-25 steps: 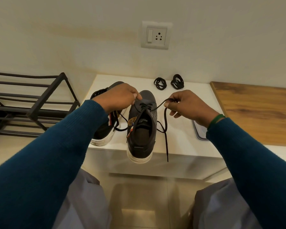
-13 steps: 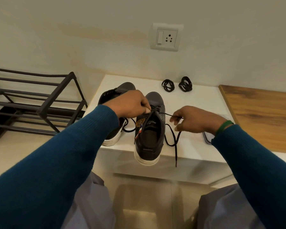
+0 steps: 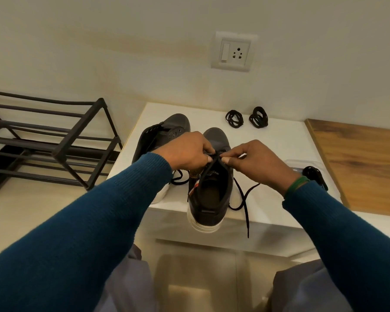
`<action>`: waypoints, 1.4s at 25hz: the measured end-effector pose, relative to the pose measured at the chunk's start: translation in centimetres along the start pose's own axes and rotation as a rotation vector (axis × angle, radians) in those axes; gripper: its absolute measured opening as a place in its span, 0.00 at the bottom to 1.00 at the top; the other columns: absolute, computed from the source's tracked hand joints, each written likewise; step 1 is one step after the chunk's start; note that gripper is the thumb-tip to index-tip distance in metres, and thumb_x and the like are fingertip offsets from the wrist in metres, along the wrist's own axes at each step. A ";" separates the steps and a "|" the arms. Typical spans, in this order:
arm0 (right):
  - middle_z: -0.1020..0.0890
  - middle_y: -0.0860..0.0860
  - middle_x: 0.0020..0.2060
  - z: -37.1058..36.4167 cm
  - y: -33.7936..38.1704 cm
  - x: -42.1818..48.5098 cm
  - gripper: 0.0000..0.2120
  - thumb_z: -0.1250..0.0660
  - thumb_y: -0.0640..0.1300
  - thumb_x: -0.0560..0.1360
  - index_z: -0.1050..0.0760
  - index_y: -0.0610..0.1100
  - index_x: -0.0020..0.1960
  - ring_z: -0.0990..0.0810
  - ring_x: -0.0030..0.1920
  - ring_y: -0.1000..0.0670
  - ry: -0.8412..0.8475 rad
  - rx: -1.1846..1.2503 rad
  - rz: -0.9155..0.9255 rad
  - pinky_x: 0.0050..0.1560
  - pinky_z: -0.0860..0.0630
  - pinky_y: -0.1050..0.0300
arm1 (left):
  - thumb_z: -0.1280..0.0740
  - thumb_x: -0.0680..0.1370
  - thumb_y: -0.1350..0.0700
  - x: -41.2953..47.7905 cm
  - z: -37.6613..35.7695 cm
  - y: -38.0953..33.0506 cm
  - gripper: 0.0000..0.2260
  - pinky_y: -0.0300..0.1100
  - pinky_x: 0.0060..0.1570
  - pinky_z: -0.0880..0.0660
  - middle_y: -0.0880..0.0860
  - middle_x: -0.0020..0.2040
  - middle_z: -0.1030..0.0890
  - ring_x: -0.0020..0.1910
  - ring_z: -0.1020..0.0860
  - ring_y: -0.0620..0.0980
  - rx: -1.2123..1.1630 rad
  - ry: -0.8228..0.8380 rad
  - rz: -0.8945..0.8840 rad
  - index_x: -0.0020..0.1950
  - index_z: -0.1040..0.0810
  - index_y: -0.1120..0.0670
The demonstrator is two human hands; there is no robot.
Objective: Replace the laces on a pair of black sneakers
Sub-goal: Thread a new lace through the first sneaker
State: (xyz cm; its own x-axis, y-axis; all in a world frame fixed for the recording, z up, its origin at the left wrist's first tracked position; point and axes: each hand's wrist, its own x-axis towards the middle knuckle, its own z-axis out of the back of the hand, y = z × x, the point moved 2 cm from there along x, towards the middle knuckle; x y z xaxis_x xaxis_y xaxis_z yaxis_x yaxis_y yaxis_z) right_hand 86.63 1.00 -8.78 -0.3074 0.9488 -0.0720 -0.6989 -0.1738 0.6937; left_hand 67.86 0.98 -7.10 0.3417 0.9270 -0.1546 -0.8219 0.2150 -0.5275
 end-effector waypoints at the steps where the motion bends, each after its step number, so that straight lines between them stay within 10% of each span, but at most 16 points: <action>1: 0.15 0.56 0.49 -0.2 -0.1 0.0 0.07 0.29 0.49 0.77 0.14 0.52 0.54 0.19 0.50 0.57 -0.014 -0.016 -0.004 0.55 0.23 0.56 | 0.34 0.80 0.56 0.1 -0.1 0.2 0.10 0.41 0.56 0.22 0.48 0.51 0.15 0.47 0.19 0.45 -0.001 -0.002 0.011 0.58 0.15 0.50; 10: 0.17 0.54 0.45 -0.5 -0.5 -0.5 0.14 0.32 0.43 0.79 0.19 0.55 0.62 0.19 0.51 0.54 0.026 -0.023 0.052 0.56 0.26 0.60 | 0.31 0.77 0.53 0.5 -0.5 0.8 0.06 0.39 0.41 0.20 0.45 0.37 0.16 0.36 0.19 0.43 -0.025 -0.109 0.000 0.45 0.14 0.48; 21: 0.23 0.48 0.41 -1.8 0.7 0.4 0.09 0.41 0.35 0.78 0.25 0.44 0.43 0.27 0.41 0.51 -0.098 0.292 -0.183 0.40 0.27 0.59 | 0.29 0.78 0.54 0.7 0.1 1.8 0.03 0.30 0.34 0.24 0.43 0.40 0.16 0.35 0.20 0.37 -0.221 -0.039 0.044 0.48 0.15 0.49; 28: 0.20 0.40 0.48 -1.9 0.1 0.8 0.10 0.43 0.38 0.82 0.24 0.36 0.52 0.20 0.50 0.39 -0.212 0.329 -0.306 0.56 0.20 0.38 | 0.31 0.80 0.55 0.2 0.2 1.7 0.04 0.32 0.33 0.23 0.44 0.40 0.15 0.34 0.17 0.42 -0.368 0.027 0.095 0.50 0.17 0.46; 35: 0.22 0.55 0.44 -1.0 0.3 0.7 0.06 0.38 0.39 0.81 0.24 0.48 0.53 0.24 0.44 0.55 -0.092 -0.007 0.001 0.40 0.30 0.65 | 0.31 0.79 0.59 0.5 -0.1 1.1 0.05 0.37 0.36 0.19 0.50 0.42 0.15 0.34 0.17 0.43 -0.365 0.047 0.108 0.52 0.17 0.50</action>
State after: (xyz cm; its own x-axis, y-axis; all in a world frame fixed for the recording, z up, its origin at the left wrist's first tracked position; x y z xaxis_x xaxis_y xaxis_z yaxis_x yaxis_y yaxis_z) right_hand 85.57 1.38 -9.33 -0.2473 0.9689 -0.0052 -0.7034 -0.1759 0.6887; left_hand 67.15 1.66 -7.80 0.2895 0.9215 -0.2588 -0.6406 -0.0144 -0.7677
